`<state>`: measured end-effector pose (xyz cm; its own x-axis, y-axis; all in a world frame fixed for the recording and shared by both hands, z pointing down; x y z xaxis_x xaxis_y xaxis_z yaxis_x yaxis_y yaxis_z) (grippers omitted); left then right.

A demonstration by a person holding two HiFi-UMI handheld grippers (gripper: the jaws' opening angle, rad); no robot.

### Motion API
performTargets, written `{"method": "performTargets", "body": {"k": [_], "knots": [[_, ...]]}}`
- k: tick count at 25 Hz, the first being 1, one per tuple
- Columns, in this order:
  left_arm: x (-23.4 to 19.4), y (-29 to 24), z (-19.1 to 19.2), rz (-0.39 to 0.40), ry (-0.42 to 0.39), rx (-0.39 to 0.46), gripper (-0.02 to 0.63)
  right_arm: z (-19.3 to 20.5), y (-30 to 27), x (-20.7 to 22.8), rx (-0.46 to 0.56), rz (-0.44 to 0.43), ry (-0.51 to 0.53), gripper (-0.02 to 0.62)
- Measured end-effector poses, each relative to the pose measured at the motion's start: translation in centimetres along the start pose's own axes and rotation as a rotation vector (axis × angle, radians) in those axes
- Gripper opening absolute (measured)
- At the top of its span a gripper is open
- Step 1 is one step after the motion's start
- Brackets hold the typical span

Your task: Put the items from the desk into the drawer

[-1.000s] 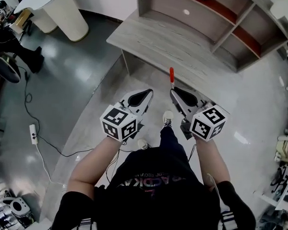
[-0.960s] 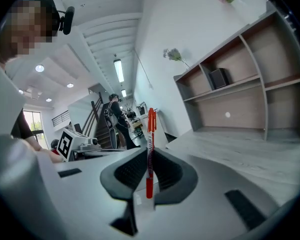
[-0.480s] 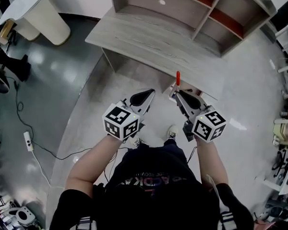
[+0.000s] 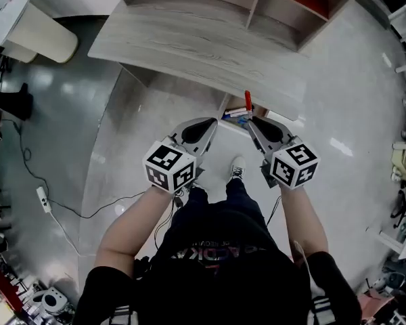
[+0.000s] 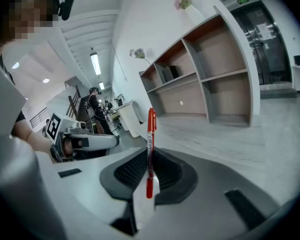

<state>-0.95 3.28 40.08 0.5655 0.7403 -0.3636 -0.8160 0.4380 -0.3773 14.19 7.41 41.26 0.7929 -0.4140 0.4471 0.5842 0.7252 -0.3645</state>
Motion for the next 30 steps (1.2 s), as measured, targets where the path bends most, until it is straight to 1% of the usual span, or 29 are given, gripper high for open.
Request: {"method": "performTargets", "body": {"k": [5, 11, 14, 20, 24, 30], "knots": [[1.1, -2.5, 1.7, -0.002, 0.018, -0.056, 0.005, 2.1, 0.7, 2.8, -0.053, 0.011, -0.021, 0.052], [1.4, -3.7, 3.8, -0.023, 0.031, -0.120, 0.005, 4.7, 0.0, 4.3, -0.132, 0.010, -0.011, 0.052], [1.2, -4.1, 5.1, -0.036, 0.056, -0.151, 0.005, 6.2, -0.7, 5.1, -0.174, 0.014, -0.007, 0.052], [1.0, -4.5, 7.9, -0.057, 0.112, -0.211, 0.005, 9.3, -2.5, 6.4, -0.249, -0.008, -0.051, 0.052], [0.8, -4.6, 10.0, -0.063, 0.146, -0.253, 0.005, 11.4, -3.8, 7.2, -0.304, -0.007, -0.068, 0.052], [0.3, -5.7, 12.3, -0.089, 0.182, -0.285, 0.005, 13.8, -5.4, 9.0, -0.379, 0.009, -0.068, 0.052]]}}
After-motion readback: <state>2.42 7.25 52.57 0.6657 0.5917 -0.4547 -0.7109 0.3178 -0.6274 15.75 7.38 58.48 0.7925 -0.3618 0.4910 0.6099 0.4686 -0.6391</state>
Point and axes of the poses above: the fingertips, and each gripper's own axes: y backward along the fingers, x to its right, z out of its underside, the point moved 5 cm from there along y, backward along the fingers, and after that the axes turned 7 degrees about -z, right-handed, at the moved point
